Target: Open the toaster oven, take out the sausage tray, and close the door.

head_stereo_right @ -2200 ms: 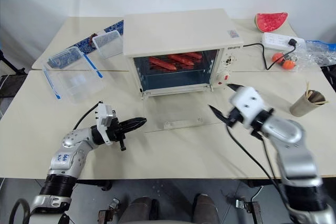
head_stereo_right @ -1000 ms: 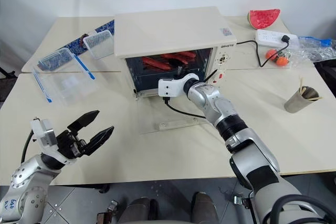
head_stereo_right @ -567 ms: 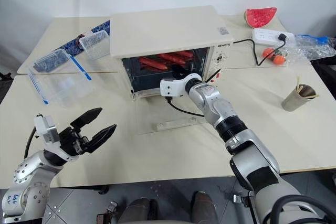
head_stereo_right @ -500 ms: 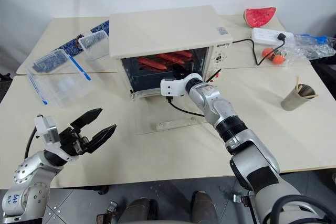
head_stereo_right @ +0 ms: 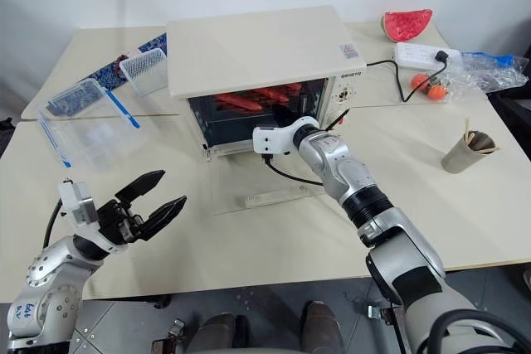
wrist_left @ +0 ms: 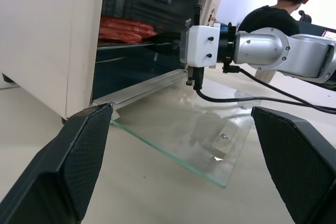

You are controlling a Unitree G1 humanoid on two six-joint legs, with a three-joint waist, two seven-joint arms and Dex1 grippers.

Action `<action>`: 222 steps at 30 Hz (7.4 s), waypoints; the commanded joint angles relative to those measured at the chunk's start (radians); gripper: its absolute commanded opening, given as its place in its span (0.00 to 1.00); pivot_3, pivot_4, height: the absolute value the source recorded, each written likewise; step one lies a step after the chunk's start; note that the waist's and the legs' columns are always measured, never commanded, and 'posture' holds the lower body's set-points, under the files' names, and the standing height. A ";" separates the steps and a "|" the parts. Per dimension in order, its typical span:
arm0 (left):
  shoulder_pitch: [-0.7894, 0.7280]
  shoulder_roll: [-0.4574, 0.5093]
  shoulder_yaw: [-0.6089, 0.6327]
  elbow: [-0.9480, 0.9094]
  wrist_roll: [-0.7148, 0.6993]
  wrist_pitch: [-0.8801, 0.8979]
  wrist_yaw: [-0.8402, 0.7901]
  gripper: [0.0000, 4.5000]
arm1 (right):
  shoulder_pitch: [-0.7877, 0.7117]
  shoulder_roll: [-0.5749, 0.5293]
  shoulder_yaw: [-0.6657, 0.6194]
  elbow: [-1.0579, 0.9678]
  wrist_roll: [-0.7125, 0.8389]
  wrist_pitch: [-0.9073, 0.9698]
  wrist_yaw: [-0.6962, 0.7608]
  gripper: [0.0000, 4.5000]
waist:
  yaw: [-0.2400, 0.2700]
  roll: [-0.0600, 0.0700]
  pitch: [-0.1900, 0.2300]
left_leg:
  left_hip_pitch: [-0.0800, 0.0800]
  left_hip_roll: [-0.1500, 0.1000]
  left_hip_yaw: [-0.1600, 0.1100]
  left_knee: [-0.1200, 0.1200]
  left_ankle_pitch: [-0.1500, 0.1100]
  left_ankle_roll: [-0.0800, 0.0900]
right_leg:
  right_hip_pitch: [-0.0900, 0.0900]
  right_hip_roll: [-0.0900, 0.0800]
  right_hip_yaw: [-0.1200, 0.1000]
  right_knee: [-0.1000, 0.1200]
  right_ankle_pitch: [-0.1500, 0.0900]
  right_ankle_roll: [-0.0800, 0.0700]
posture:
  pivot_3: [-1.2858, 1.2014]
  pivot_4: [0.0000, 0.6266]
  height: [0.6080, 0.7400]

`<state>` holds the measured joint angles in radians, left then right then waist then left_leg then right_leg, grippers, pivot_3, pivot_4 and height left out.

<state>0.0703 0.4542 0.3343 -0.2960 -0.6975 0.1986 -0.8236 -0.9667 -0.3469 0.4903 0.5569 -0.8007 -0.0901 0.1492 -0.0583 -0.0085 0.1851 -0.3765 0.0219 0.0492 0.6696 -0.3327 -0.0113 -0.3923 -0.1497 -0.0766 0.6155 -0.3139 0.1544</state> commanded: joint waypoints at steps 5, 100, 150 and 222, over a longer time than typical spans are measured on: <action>-0.038 0.011 -0.008 0.019 0.014 -0.013 -0.010 1.00 | -0.003 -0.046 -0.019 -0.154 0.072 -0.082 0.136 0.01 | -0.005 0.000 0.000 | 0.000 0.000 0.002 -0.002 0.000 0.000 | -0.001 0.000 0.000 0.000 0.000 0.000 | 0.52 0.24 1.00; -0.486 0.091 -0.173 0.350 -1.265 0.944 0.964 0.00 | 0.700 -0.352 -0.323 -0.912 0.279 -0.304 0.371 0.00 | 0.056 -0.002 0.000 | 0.002 0.000 -0.003 0.012 0.000 0.000 | 0.003 0.000 0.003 0.004 0.000 -0.001 | 0.52 0.24 1.00; 0.254 -0.176 0.588 0.219 -1.275 0.849 0.695 0.00 | 0.489 -0.278 -0.542 -0.005 1.048 -0.166 0.984 0.01 | 0.033 -0.002 0.000 | 0.006 0.006 0.007 0.011 -0.005 0.001 | 0.002 0.001 0.009 -0.004 0.000 -0.006 | 0.52 0.24 1.00; -0.748 -0.053 -0.295 0.742 -0.613 1.280 0.533 0.00 | 1.501 -0.296 -1.103 -1.164 1.494 0.212 0.929 0.99 | 0.094 -0.002 0.000 | 0.007 0.005 0.019 0.012 -0.008 0.003 | 0.004 0.003 0.008 -0.008 0.002 -0.004 | 0.52 0.24 1.00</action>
<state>-0.6751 0.4221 0.0380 0.4146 -1.3539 1.4786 -0.2870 0.5212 -0.6521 -0.5761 -0.5710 0.6876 0.1402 1.0884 0.0360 -0.0103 0.1852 -0.3682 0.0264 0.0676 0.6821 -0.3407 -0.0082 -0.3866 -0.1466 -0.0690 0.6068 -0.3122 0.1509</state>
